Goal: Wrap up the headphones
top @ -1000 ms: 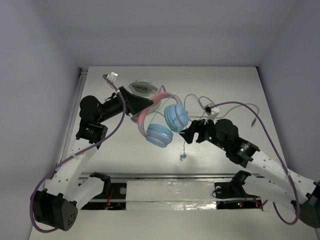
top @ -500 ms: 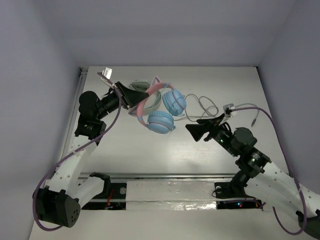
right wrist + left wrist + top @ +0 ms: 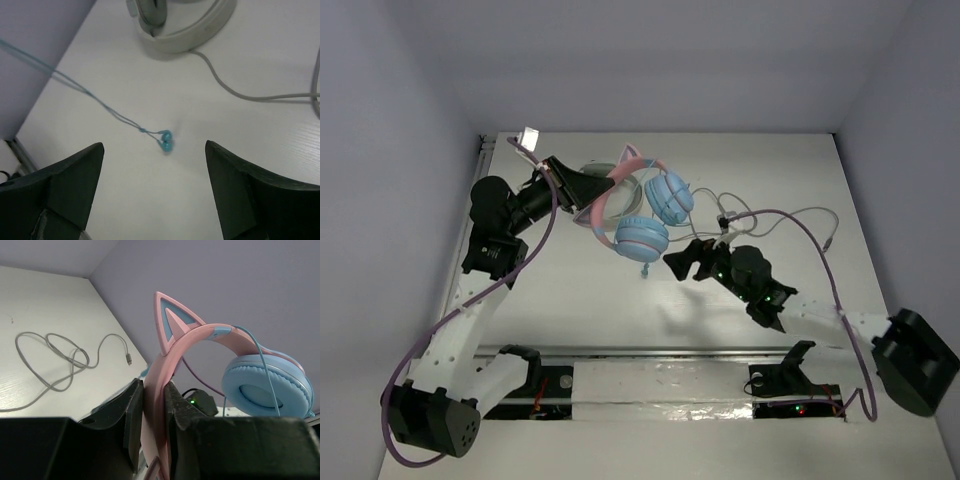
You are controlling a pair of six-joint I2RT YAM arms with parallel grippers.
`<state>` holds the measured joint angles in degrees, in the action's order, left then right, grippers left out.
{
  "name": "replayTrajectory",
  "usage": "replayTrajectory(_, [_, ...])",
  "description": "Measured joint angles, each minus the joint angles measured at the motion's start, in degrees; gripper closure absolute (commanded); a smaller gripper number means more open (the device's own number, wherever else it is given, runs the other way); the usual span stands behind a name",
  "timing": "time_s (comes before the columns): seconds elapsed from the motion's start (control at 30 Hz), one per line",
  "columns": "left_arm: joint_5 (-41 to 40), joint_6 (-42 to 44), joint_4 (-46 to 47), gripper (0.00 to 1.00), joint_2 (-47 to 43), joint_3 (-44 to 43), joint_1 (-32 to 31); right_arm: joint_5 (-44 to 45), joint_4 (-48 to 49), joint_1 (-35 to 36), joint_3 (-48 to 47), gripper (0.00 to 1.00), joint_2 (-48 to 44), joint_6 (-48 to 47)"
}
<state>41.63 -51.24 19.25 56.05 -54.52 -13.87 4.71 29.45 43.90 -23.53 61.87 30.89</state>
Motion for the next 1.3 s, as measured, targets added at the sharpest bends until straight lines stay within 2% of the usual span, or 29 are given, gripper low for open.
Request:
replayTrajectory(0.23, [-0.13,1.25,-2.47,1.0,-0.76,0.0,0.0,-1.9,12.35,-0.07,-3.61,0.17,19.43,-2.56])
replayTrajectory(0.5, [-0.07,1.95,-3.72,1.0,-1.25,0.0,0.0,-7.19,21.53,-0.07,-8.11,0.23,29.11,-3.63])
replayTrajectory(0.7, [-0.07,2.64,-5.4,1.0,-1.73,-1.03,0.0,-7.85,22.01,-0.07,-12.15,0.34,31.93,-5.18])
replayTrajectory(0.93, [-0.09,3.39,-5.79,1.0,-1.97,-2.4,0.0,-6.62,21.57,-0.07,-11.96,0.34,29.51,-5.79])
replayTrajectory(1.17, [-0.13,3.39,-5.86,1.0,-1.95,-2.54,0.0,-7.06,22.97,-0.07,-10.64,0.39,32.11,-4.94])
replayTrajectory(1.27, [-0.17,3.45,-5.86,1.0,-1.97,-2.64,0.0,-7.39,25.24,-0.07,-7.96,0.52,32.79,-3.43])
replayTrajectory(1.3, [-0.28,3.45,-5.88,1.0,-1.97,-2.64,0.0,-7.54,26.1,-0.07,-7.19,0.64,33.09,-2.71])
